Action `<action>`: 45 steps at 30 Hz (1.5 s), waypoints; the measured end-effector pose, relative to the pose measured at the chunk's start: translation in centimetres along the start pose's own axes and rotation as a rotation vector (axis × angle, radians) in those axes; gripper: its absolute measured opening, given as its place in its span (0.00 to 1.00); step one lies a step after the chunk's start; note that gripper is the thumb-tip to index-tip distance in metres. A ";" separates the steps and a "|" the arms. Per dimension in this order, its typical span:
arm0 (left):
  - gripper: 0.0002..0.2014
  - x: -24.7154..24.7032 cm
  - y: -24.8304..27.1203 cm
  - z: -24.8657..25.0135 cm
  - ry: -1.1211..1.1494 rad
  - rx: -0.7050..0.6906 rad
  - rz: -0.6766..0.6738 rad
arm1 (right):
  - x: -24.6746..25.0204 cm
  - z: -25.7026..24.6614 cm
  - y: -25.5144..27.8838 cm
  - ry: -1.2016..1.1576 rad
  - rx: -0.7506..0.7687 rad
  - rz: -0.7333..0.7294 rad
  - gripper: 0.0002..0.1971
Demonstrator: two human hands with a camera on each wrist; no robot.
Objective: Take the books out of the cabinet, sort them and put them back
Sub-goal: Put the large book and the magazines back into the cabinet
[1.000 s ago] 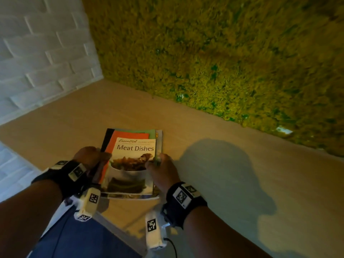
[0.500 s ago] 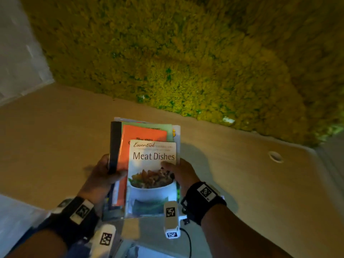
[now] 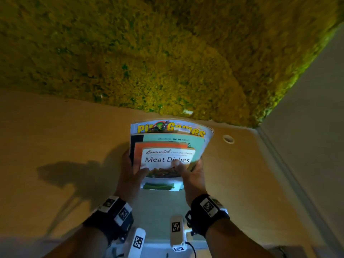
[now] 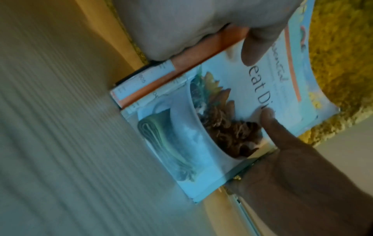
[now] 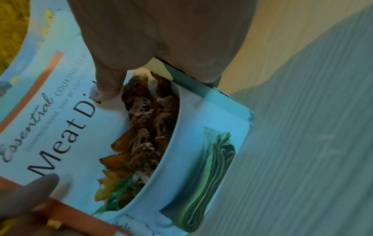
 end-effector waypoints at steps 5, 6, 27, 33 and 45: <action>0.41 -0.1 -1.1 -1.0 -0.069 -0.013 0.083 | 0.3 1.3 1.1 0.015 -0.102 -0.047 0.32; 0.39 0.0 -1.1 -1.3 -0.064 -0.003 0.096 | 0.5 1.5 1.5 0.012 -0.110 -0.082 0.29; 0.17 -1.6 6.2 -2.3 -0.089 0.047 -0.058 | 8.4 0.2 6.8 0.054 -0.307 -0.065 0.14; 0.19 -4.9 14.7 -8.6 -0.150 0.114 0.006 | 15.7 -1.2 15.3 0.099 -0.304 -0.121 0.15; 0.18 -12.6 29.5 -26.3 -0.415 0.460 0.022 | 31.5 1.3 34.3 0.179 -0.548 -0.029 0.09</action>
Point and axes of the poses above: each hand's wrist, its own y-axis away from the middle knuckle, its own x-axis out of the back of the hand, z = x × y, the point moved 6 cm from there along -y, towards the middle knuckle, and after that the axes turned 15 degrees about x, right-handed, at the moved point
